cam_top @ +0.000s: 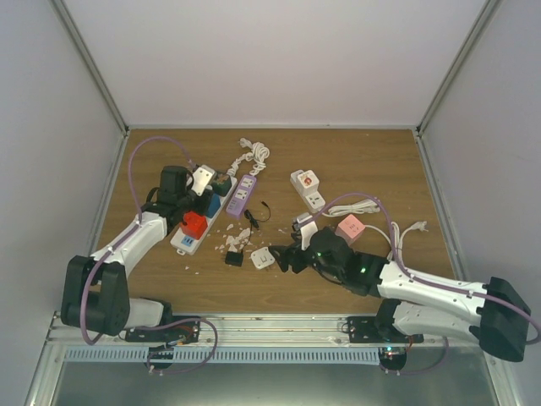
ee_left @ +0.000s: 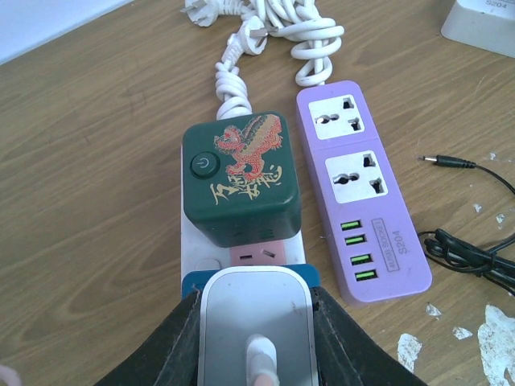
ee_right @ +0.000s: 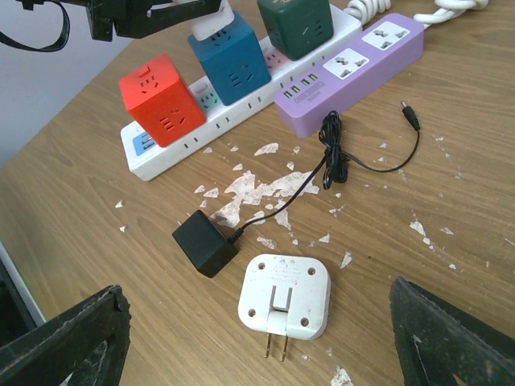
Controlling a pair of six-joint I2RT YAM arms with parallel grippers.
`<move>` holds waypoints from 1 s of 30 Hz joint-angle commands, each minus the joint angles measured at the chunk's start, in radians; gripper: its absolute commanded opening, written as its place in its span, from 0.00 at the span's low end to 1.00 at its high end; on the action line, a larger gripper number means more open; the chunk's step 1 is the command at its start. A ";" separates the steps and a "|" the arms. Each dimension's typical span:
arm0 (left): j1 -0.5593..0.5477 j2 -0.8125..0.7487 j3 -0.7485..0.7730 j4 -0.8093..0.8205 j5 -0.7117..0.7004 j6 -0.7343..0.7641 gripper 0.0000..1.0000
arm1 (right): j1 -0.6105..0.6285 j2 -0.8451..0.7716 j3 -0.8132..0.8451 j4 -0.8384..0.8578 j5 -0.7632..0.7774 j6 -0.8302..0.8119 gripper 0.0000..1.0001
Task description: Insert the plug
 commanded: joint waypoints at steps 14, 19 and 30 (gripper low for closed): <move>0.077 0.223 0.108 -0.333 0.147 0.027 0.19 | -0.011 0.030 0.063 0.025 -0.034 -0.034 0.88; 0.072 0.179 0.032 -0.261 0.057 0.020 0.22 | -0.011 0.036 0.065 0.026 -0.028 -0.036 0.87; 0.034 0.001 0.024 -0.227 0.020 -0.012 0.54 | -0.011 0.045 0.081 0.020 -0.028 -0.043 0.87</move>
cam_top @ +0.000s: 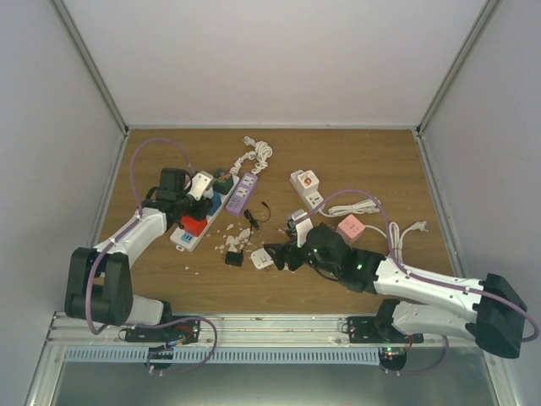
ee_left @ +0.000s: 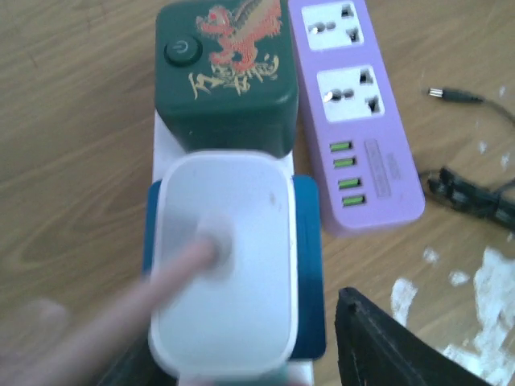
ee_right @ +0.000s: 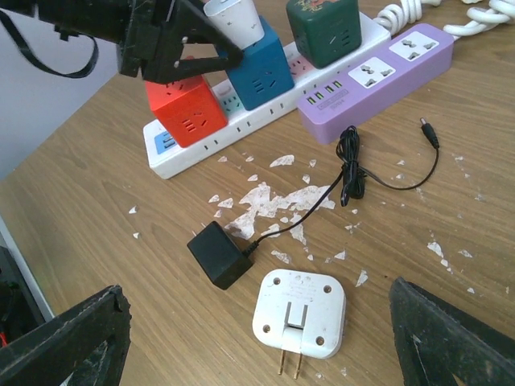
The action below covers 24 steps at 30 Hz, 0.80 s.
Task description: Insert the plug
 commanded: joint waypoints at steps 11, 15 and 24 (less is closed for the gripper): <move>-0.007 -0.303 0.141 -0.234 -0.040 -0.108 0.81 | -0.009 -0.014 0.034 0.001 0.005 0.029 0.87; -0.007 -0.369 0.174 -0.247 -0.063 -0.203 0.81 | -0.009 -0.016 0.042 -0.034 0.039 0.056 0.87; -0.010 -0.532 0.121 -0.304 0.139 -0.497 0.85 | -0.009 0.077 0.102 -0.171 0.108 0.169 0.87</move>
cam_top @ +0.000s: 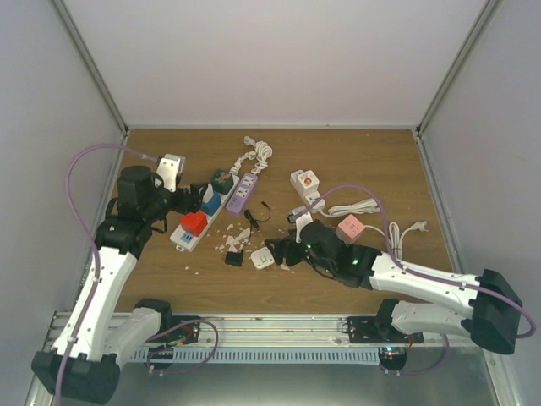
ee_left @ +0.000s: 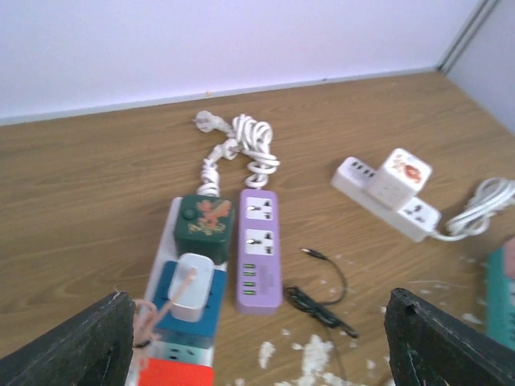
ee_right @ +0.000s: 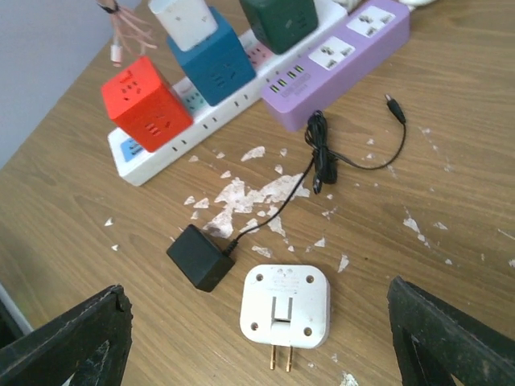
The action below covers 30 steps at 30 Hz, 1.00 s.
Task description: Insert the plug
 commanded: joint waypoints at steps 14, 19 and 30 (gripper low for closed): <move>-0.376 0.208 -0.030 0.137 -0.070 -0.256 0.76 | -0.056 0.148 0.056 -0.179 0.086 0.249 0.86; -0.433 0.520 0.123 0.123 -0.245 -0.262 0.70 | -0.059 0.135 0.026 -0.177 0.087 0.263 0.86; -0.400 0.955 0.367 0.043 -0.470 -0.218 0.64 | -0.062 0.099 -0.011 -0.168 0.087 0.272 0.85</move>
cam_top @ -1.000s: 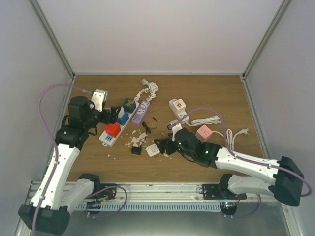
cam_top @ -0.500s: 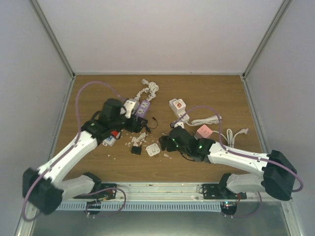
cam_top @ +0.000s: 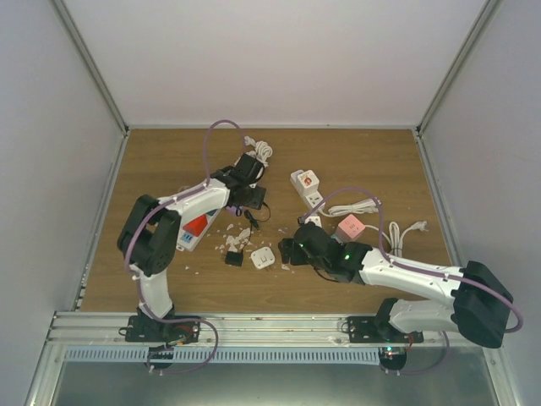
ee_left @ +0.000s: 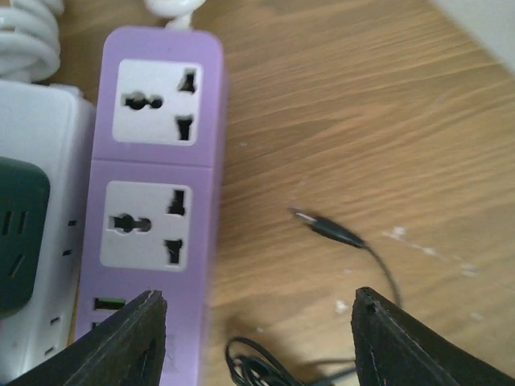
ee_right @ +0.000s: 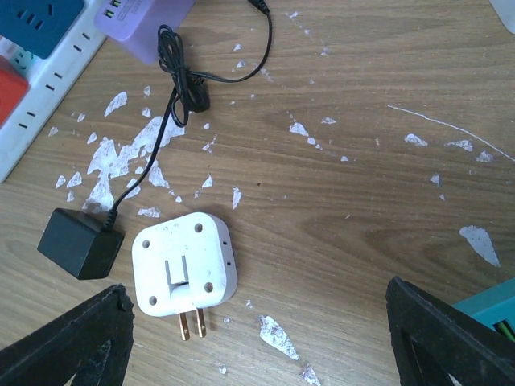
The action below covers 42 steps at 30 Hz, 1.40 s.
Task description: Insert the plug
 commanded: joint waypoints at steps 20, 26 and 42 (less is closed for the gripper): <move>0.046 0.193 0.041 -0.022 -0.090 0.112 0.62 | -0.012 -0.008 -0.022 0.000 0.009 0.023 0.85; 0.020 0.097 -0.067 -0.014 0.023 0.188 0.51 | -0.012 0.015 -0.012 0.010 -0.005 0.007 0.84; -0.074 0.005 -0.170 -0.083 0.128 0.380 0.61 | 0.133 0.236 0.037 0.094 -0.016 -0.238 0.87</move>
